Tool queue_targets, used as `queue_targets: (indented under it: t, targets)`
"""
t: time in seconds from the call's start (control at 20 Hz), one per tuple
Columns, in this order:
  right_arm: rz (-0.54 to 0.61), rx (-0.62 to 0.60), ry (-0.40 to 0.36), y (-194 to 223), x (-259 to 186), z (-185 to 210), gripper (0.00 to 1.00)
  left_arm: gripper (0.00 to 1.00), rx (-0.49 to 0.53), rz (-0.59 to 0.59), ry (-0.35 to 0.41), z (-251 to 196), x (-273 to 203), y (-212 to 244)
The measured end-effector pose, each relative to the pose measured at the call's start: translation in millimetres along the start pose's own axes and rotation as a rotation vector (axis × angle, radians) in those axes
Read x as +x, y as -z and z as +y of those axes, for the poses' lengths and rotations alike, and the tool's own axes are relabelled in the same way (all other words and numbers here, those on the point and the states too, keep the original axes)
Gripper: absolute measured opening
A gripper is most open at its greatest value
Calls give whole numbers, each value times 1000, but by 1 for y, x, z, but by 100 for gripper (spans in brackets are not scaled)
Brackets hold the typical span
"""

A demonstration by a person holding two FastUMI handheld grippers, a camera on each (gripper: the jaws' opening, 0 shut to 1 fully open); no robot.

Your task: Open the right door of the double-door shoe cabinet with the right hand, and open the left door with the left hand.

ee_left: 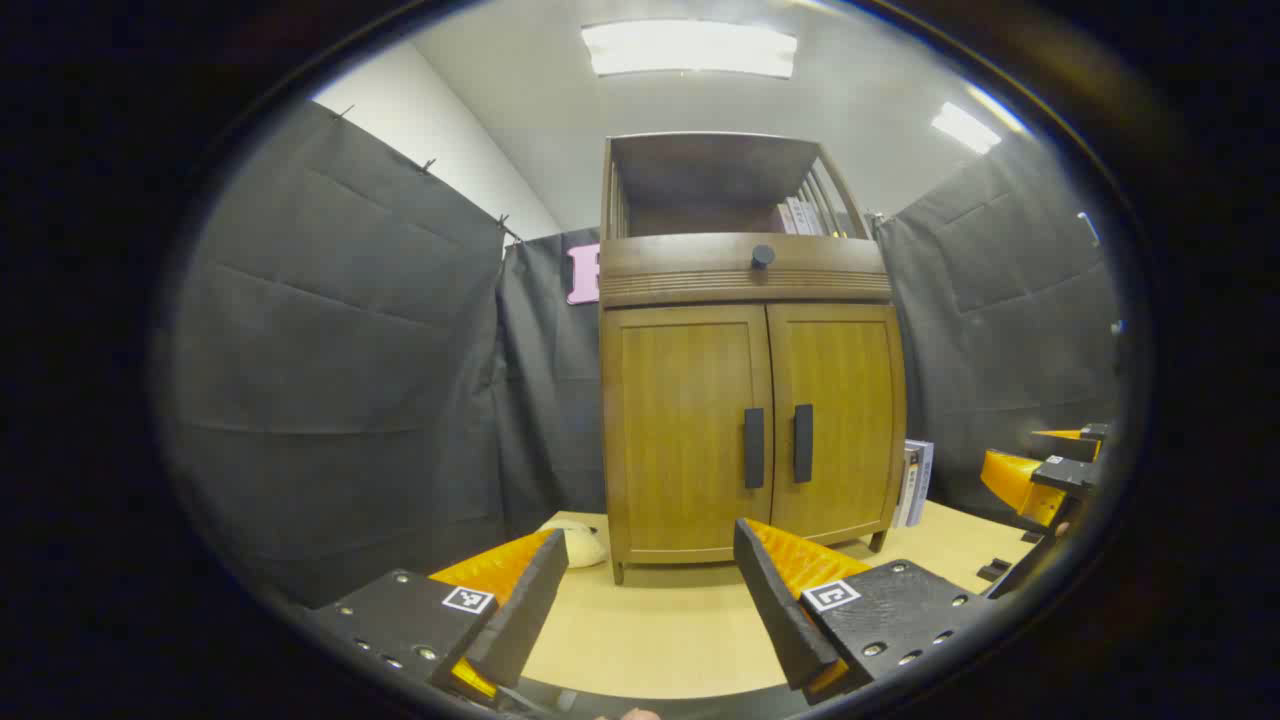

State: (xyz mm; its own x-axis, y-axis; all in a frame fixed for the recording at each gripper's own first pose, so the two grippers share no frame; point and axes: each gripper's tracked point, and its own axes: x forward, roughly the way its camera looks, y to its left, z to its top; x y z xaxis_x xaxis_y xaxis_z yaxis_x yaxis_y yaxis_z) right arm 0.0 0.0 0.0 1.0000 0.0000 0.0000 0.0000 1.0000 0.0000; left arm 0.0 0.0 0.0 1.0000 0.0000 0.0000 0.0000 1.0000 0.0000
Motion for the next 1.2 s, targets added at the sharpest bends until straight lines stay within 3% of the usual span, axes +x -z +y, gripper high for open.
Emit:
queue_targets:
  t: [0.05, 0.6, 0.65, 0.7, 0.9, 0.95, 1.0, 1.15, 1.2]
  targets:
    - [1, 2, -2, -1, 0, -1, 96, 100, 3, 0, 2, 0, 1, 0]
    - [12, 4, -8, -4, 6, 2, 96, 100, 24, -2, 5, -1, 17, -2]
    - [12, 4, -11, -5, 7, 3, 96, 89, 27, -6, 5, -1, 18, -2]
    - [10, 5, -16, -5, 10, 5, 96, 89, 29, -9, 4, -1, 19, -4]
    - [1, 16, -32, -12, 26, 18, 96, 100, 30, -16, -2, 0, 23, -8]
    - [-5, 19, -36, -14, 31, 21, 96, 95, 32, -19, -4, 1, 25, -8]
    - [-12, 20, -40, -17, 37, 23, 96, 100, 34, -21, -6, 1, 26, -10]
    - [-29, 30, -52, -26, 57, 30, 96, 100, 29, -28, -11, 1, 29, -12]
    - [-32, 35, -56, -29, 65, 33, 96, 95, 27, -29, -12, 1, 31, -13]
